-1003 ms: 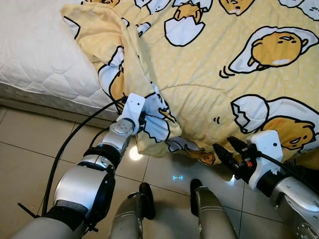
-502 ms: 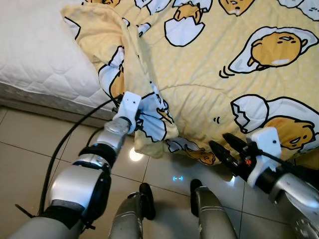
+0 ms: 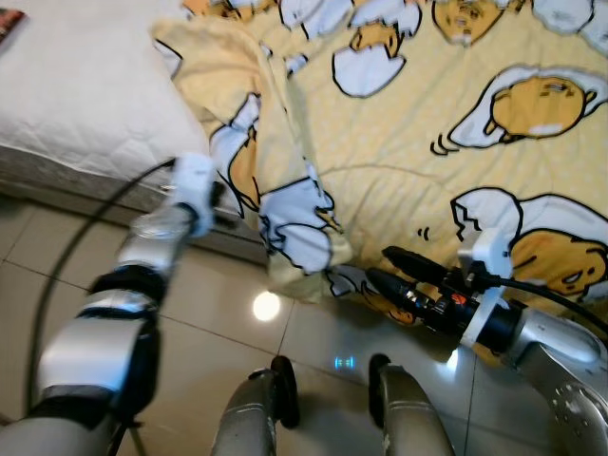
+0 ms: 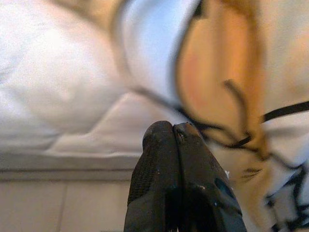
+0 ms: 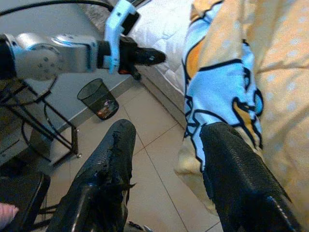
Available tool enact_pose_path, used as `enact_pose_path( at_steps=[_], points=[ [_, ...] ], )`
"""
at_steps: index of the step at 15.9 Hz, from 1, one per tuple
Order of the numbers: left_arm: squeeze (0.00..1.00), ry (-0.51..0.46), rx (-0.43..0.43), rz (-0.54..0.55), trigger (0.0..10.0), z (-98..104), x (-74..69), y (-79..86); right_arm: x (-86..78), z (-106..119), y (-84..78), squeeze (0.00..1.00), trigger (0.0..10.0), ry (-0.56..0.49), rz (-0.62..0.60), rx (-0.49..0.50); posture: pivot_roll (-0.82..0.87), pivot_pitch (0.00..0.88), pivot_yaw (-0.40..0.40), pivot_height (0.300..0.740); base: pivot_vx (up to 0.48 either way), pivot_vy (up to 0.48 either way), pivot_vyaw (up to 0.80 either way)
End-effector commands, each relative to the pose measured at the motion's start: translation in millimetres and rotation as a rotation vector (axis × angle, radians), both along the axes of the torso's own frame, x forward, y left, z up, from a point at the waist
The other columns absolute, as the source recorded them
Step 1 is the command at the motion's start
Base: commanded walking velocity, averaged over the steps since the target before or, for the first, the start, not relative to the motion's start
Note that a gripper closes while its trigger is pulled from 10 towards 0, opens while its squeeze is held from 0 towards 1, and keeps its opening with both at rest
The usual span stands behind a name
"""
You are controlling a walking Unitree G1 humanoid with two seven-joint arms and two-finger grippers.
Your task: Clean up the room
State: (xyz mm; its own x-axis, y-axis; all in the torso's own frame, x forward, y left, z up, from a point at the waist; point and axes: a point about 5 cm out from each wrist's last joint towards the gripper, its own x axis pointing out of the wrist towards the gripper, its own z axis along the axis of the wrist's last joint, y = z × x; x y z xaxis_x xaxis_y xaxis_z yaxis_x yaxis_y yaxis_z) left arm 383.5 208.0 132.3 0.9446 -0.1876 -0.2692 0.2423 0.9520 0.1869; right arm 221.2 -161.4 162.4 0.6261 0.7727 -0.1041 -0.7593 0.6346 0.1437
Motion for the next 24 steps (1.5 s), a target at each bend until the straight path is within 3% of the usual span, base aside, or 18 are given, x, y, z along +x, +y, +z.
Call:
enact_pose_path(
  at_steps=[1, 2, 4, 5, 6, 7, 8, 10, 14, 20, 23, 24],
  points=[
    [0.00, 0.023, -0.016, 0.028, 0.0, -7.4, -8.0, 17.4, 0.5, -2.2, 4.5, 0.00, 10.0, -0.002, 0.036, 0.012, -0.17, 0.207, 0.136, 0.740, 0.000, 0.000, 0.00],
    [0.00, 0.023, -0.023, 0.045, 0.0, -7.4, -11.3, 27.4, 3.3, -1.8, 4.5, 0.00, 10.0, -0.007, 0.037, 0.014, -0.17, 0.207, 0.136, 0.740, 0.000, 0.000, 0.00],
    [0.00, 0.034, -0.026, 0.053, 0.0, -12.4, -15.6, 32.1, 5.1, -3.6, 5.4, 0.00, 10.0, -0.009, 0.037, 0.008, -0.16, 0.207, 0.127, 0.740, 0.000, 0.000, 0.00],
    [0.00, 0.027, -0.062, 0.034, 4.7, -13.2, -15.4, 24.9, 5.8, -5.7, 6.0, 0.00, 10.0, -0.008, 0.025, -0.007, -0.16, 0.205, 0.129, 0.740, 0.000, 0.000, 0.00],
    [0.00, 0.026, -0.080, 0.029, 4.7, -13.1, -14.9, 21.5, 5.9, -6.6, 5.9, 0.00, 10.0, -0.007, 0.015, -0.015, -0.16, 0.205, 0.129, 0.740, 0.000, 0.000, 0.00],
    [0.99, -0.009, -0.113, -0.032, 10.0, -10.3, -12.9, 4.4, 9.0, -9.6, 2.3, 0.00, 10.0, -0.014, -0.091, -0.033, -0.16, 0.202, 0.132, 0.740, 0.000, 0.000, 0.00],
    [1.00, -0.018, -0.129, -0.065, 10.0, -9.6, -12.7, -2.2, 9.5, -9.9, 1.4, 0.00, 10.0, -0.018, -0.118, -0.029, -0.17, 0.202, 0.133, 0.740, 0.000, 0.000, 0.00],
    [1.00, -0.020, -0.201, -0.214, 10.0, -6.2, -9.1, -39.2, 8.7, -13.8, -2.9, 0.00, 10.0, -0.011, -0.231, -0.036, -0.19, 0.206, 0.142, 0.740, 0.000, 0.000, 0.00],
    [1.00, -0.003, -0.191, -0.258, 10.0, -3.2, -2.6, -72.0, 5.2, -15.6, -5.2, 0.00, 10.0, -0.016, -0.319, -0.053, -0.22, 0.211, 0.155, 0.740, 0.000, 0.000, 0.00],
    [1.00, -0.020, -0.223, -0.283, 10.0, -2.5, -4.7, -85.4, 7.1, -17.6, -8.4, 0.00, 10.0, -0.024, -0.452, -0.055, -0.21, 0.209, 0.146, 0.740, 0.000, 0.000, 0.00],
    [1.00, -0.046, -0.174, -0.281, 10.0, -1.8, -6.3, -88.3, 8.4, -18.3, -9.3, 0.00, 10.0, -0.023, -0.473, -0.076, -0.21, 0.206, 0.145, 0.740, 0.000, 0.000, 0.00],
    [1.00, -0.097, -0.149, -0.254, 10.0, 2.2, -8.3, -86.7, 9.5, -22.0, -13.0, 0.00, 10.0, -0.021, -0.542, -0.110, -0.21, 0.200, 0.149, 0.740, 0.000, 0.000, 0.00]
  ],
)
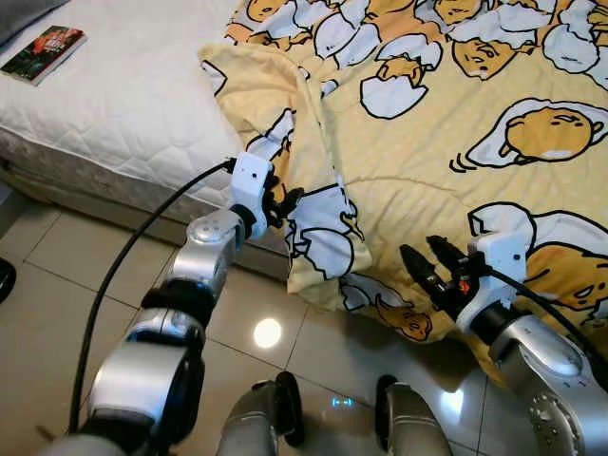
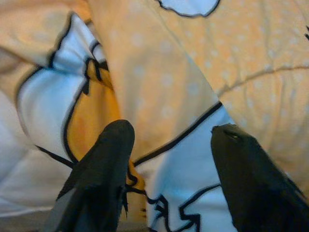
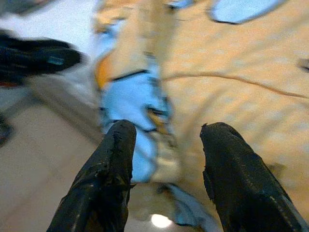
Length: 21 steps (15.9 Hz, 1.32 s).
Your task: Clean up the room
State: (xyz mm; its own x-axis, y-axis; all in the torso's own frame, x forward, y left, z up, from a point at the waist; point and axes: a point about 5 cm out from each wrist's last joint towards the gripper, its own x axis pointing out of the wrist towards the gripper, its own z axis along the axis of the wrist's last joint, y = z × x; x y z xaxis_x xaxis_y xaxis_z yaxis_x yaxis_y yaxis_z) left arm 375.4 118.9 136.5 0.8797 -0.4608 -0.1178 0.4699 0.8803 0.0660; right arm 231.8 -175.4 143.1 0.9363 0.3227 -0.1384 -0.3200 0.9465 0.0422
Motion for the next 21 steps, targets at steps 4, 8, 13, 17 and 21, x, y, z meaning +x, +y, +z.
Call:
enact_pose_path(
  at_steps=[4, 8, 13, 17, 21],
  points=[
    [0.04, -0.064, -0.029, 0.080, 10.0, 5.9, -30.8, 9.4, -4.4, -12.7, 3.2, 0.00, 10.0, 0.018, -0.157, 0.005, -0.20, 0.175, 0.152, 0.740, 0.000, 0.000, 0.00],
    [0.04, -0.102, 0.027, 0.121, 10.0, 1.9, -82.9, 14.8, -9.1, -22.2, 8.4, 0.00, 10.0, 0.043, -0.237, 0.025, -0.16, 0.160, 0.131, 0.740, 0.000, 0.000, 0.00],
    [0.06, -0.018, 0.018, 0.239, 10.0, -6.3, -119.3, 25.5, -8.4, -29.0, 9.5, 0.00, 10.0, 0.067, -0.252, 0.030, -0.13, 0.120, 0.104, 0.740, 0.229, 0.000, -0.09],
    [0.07, -0.002, 0.030, 0.273, 10.0, -3.1, -122.7, 31.6, -4.0, -33.1, 10.4, 0.00, 10.0, 0.072, -0.248, 0.025, -0.11, 0.088, 0.094, 0.740, 0.308, 0.000, -0.40],
    [0.07, 0.014, 0.027, 0.291, 10.0, -3.2, -125.1, 33.2, -0.8, -34.2, 19.0, 0.00, 10.0, 0.071, -0.208, 0.040, -0.11, 0.071, 0.085, 0.740, 0.344, 0.000, 0.00]
  ],
)
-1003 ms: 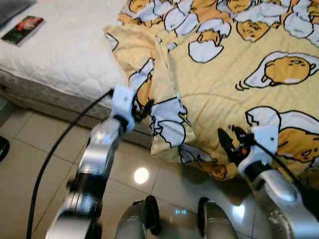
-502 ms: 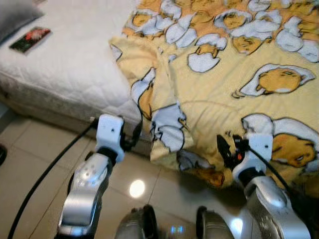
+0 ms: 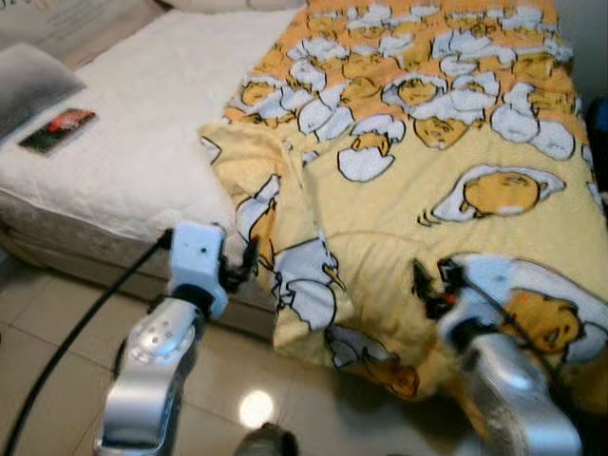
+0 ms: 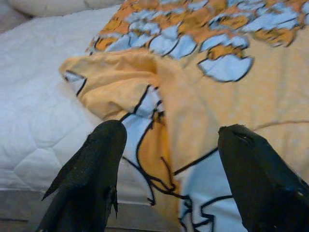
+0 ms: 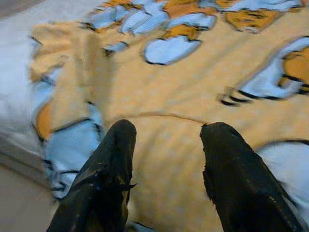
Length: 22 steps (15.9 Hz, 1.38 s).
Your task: Clean up the room
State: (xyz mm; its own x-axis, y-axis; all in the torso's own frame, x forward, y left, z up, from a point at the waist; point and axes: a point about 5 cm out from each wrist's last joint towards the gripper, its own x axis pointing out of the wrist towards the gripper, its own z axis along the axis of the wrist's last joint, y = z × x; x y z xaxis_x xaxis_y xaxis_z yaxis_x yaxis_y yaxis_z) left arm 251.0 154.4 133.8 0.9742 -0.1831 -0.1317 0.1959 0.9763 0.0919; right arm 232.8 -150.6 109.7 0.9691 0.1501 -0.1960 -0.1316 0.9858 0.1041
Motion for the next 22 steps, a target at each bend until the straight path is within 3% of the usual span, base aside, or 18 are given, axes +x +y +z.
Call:
enact_pose_path(
  at_steps=[1, 6, 11, 12, 13, 14, 15, 17, 21, 22],
  points=[
    [0.07, 0.013, -0.004, -0.001, 10.0, -1.7, -1.4, -2.6, -1.7, -1.0, -5.7, 0.00, 10.0, 0.000, -0.016, -0.008, -0.11, 0.071, 0.080, 0.740, 0.349, 0.000, 0.00],
    [0.07, 0.029, -0.003, -0.001, 10.0, -5.2, -4.6, -4.1, -1.3, -3.8, -5.7, 0.00, 10.0, 0.019, -0.002, -0.008, -0.10, 0.064, 0.061, 0.740, 0.346, 0.000, -0.16],
    [0.05, 0.098, 0.025, -0.040, 10.0, -16.8, -6.7, -8.4, -0.9, -2.6, -5.8, 0.00, 10.0, 0.016, 0.115, -0.045, -0.11, 0.067, 0.053, 0.740, 0.065, 0.000, -0.16],
    [0.31, 0.127, 0.011, -0.075, 10.0, -20.6, -3.1, -11.9, -0.8, -1.2, -6.9, 0.00, 10.0, 0.017, 0.146, -0.056, -0.11, 0.068, 0.050, 0.740, 0.000, 0.000, 0.00],
    [0.31, 0.136, -0.006, -0.096, 10.0, -21.4, -1.4, -13.8, -0.4, -0.8, -7.6, 0.00, 10.0, 0.018, 0.153, -0.063, -0.11, 0.070, 0.049, 0.740, 0.000, 0.000, 0.00],
    [1.00, 0.161, -0.009, -0.128, 10.0, -24.0, 2.3, -16.3, 0.7, -0.9, -9.7, 0.00, 10.0, 0.022, 0.157, -0.079, -0.11, 0.073, 0.048, 0.740, 0.000, 0.000, 0.00],
    [1.00, 0.176, -0.001, -0.156, 10.0, -26.1, 5.7, -18.4, 1.9, -0.3, -11.4, 0.00, 10.0, 0.020, 0.166, -0.088, -0.12, 0.073, 0.046, 0.740, 0.000, 0.000, 0.00],
    [1.00, 0.236, 0.167, -0.275, 10.0, -35.0, 49.7, -23.9, 9.1, 4.2, -18.8, 0.00, 10.0, 0.018, 0.202, -0.120, -0.13, 0.082, 0.042, 0.740, 0.000, 0.000, 0.00],
    [1.00, 0.291, 0.160, -0.302, 10.0, -36.3, 87.1, -29.9, 12.2, 12.0, -26.2, 0.00, 10.0, 0.008, 0.218, -0.147, -0.16, 0.101, 0.052, 0.740, 0.000, 0.000, 0.00],
    [1.00, 0.298, 0.152, -0.306, 10.0, -37.1, 90.9, -31.5, 12.3, 12.8, -26.8, 0.00, 10.0, 0.006, 0.218, -0.149, -0.16, 0.105, 0.054, 0.740, 0.000, 0.000, 0.00]
  ],
)
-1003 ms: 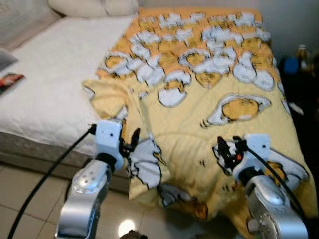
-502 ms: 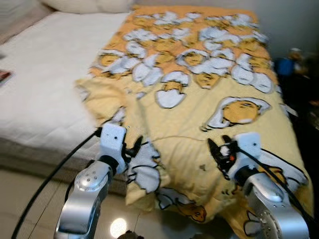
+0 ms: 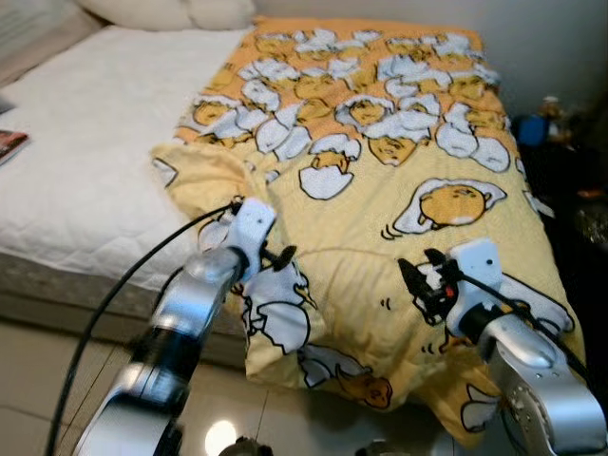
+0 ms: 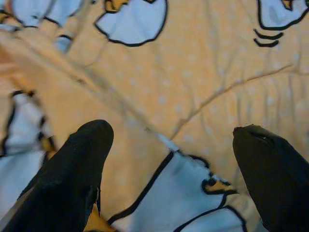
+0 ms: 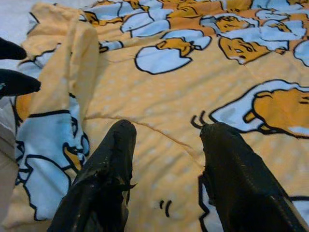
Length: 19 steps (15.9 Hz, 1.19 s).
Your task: Clean up the room
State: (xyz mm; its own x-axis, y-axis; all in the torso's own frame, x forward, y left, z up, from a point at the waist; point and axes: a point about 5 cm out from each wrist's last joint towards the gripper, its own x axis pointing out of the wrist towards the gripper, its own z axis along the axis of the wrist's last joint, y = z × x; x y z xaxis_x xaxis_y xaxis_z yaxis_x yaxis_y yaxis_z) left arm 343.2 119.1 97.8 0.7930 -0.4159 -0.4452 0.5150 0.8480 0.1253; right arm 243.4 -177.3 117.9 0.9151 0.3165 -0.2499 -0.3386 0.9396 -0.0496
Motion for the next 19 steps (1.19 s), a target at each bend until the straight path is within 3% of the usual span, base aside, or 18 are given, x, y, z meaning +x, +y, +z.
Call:
enact_pose_path(
  at_steps=[1, 5, 9, 10, 11, 17, 18, 19],
  points=[
    [1.00, 0.021, -0.016, 0.006, 10.0, -3.8, 5.8, -0.1, 1.6, 5.9, 0.3, 0.00, 10.0, -0.009, 0.010, 0.012, -0.17, 0.123, 0.060, 0.740, 0.000, 0.000, 0.00],
    [1.00, 0.046, 0.001, 0.033, 10.0, -7.3, 19.6, -6.2, -1.0, 10.7, 5.8, 0.00, 10.0, -0.007, 0.029, 0.022, -0.19, 0.202, 0.078, 0.740, 0.000, 0.000, 0.00],
    [1.00, 0.033, 0.097, 0.064, 10.0, -10.2, 26.2, -11.4, -2.1, 15.9, 9.4, 0.00, 10.0, 0.003, 0.015, 0.035, -0.20, 0.315, 0.099, 0.740, 0.000, 0.000, 0.00],
    [0.89, 0.031, 0.101, 0.070, 10.0, -10.5, 26.7, -12.3, -3.7, 21.1, 12.8, 0.00, 10.0, -0.003, 0.017, 0.041, -0.22, 0.367, 0.111, 0.740, 0.000, 0.000, 0.00],
    [0.00, 0.043, 0.112, 0.084, 10.0, -12.8, 26.2, -11.5, -7.1, 25.8, 14.7, 0.00, 10.0, -0.008, 0.005, 0.052, -0.22, 0.396, 0.119, 0.740, 0.000, 0.000, 0.00],
    [0.00, 0.030, 0.181, 0.208, 10.0, -12.2, 29.9, 9.5, -22.7, 35.8, 17.3, 0.00, 10.0, -0.005, -0.046, 0.072, -0.22, 0.440, 0.146, 0.740, 0.000, 0.000, 0.00],
    [0.00, 0.020, 0.171, 0.220, 1.1, -9.9, 31.3, 10.2, -22.9, 36.4, 16.4, 0.00, 10.0, -0.002, -0.060, 0.075, -0.22, 0.433, 0.145, 0.740, 0.000, 0.000, 0.00],
    [0.00, 0.016, 0.167, 0.222, 0.0, -9.2, 31.7, 10.1, -22.5, 36.7, 16.0, 0.00, 10.0, -0.001, -0.064, 0.076, -0.22, 0.432, 0.145, 0.740, 0.000, 0.000, 0.00]
  ],
)
